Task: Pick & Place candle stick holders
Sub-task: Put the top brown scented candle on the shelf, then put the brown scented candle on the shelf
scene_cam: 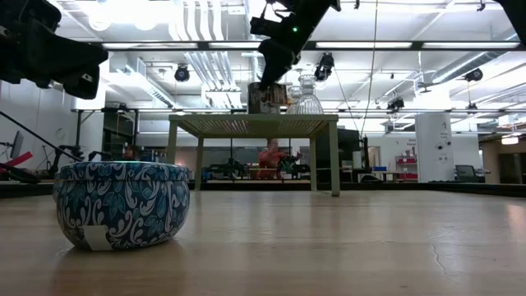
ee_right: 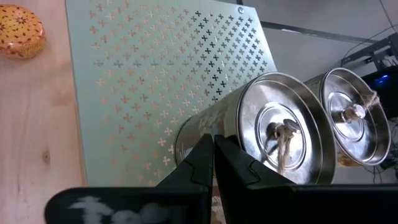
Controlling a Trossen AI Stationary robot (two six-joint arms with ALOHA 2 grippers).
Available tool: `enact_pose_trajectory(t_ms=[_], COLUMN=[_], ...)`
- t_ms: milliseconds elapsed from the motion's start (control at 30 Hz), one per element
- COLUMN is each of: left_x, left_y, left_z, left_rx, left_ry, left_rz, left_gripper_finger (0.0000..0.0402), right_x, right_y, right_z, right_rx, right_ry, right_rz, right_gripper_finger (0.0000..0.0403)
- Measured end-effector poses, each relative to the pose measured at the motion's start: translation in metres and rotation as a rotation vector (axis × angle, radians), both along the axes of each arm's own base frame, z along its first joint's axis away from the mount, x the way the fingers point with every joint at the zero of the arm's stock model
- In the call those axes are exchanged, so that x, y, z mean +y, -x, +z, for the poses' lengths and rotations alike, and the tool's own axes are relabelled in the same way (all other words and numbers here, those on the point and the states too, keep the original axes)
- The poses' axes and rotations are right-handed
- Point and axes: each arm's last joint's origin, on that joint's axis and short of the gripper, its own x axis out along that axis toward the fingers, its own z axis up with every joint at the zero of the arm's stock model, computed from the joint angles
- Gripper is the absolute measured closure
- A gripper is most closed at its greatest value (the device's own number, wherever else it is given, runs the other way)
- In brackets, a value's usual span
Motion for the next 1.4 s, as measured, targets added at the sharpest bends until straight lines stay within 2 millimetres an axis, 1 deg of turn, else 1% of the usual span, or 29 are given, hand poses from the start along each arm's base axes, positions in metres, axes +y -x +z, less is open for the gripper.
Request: enact_pose_trajectory(t_ms=[567,667,767,867,933,1267,1400], left_x=[0.0,0.0,0.0,0.0,0.0,0.0,0.0], left_y=[0.0,0.0,0.0,0.0,0.0,0.0,0.0], left_z=[0.0,0.0,0.0,0.0,0.0,0.0,0.0], left_rx=[0.0,0.0,0.0,0.0,0.0,0.0,0.0], left_ry=[0.0,0.0,0.0,0.0,0.0,0.0,0.0], left_rz=[0.0,0.0,0.0,0.0,0.0,0.0,0.0], left_gripper_finger=[0.0371,0.0371,0.0371,0.0371,0.0371,0.0371,0.0371], right_x=[-0.004,-0.001,0.006,0.018,0.029,0.11,0.134], right_y=[-0.001,-0.002,-0.004,-0.008,-0.012,-0.026,-0.027], right_z=[0.002,0.002,0.001,0.002,0.003,0.008,0.007], right_rx=[-0.016,-0.023,-0.056,-0.097,-0.119,-0.178,-0.196], right_ry=[0.03,-0.004,-0.075,-0.165,-0.188,-0.223,-0.244], right_rz=[-0.007,0.02,0.063,0.137,0.178,0.37,0.411], right_gripper_finger=[0.0394,0.0394,0.0394,0.0394,0.0394,0.0394,0.0394])
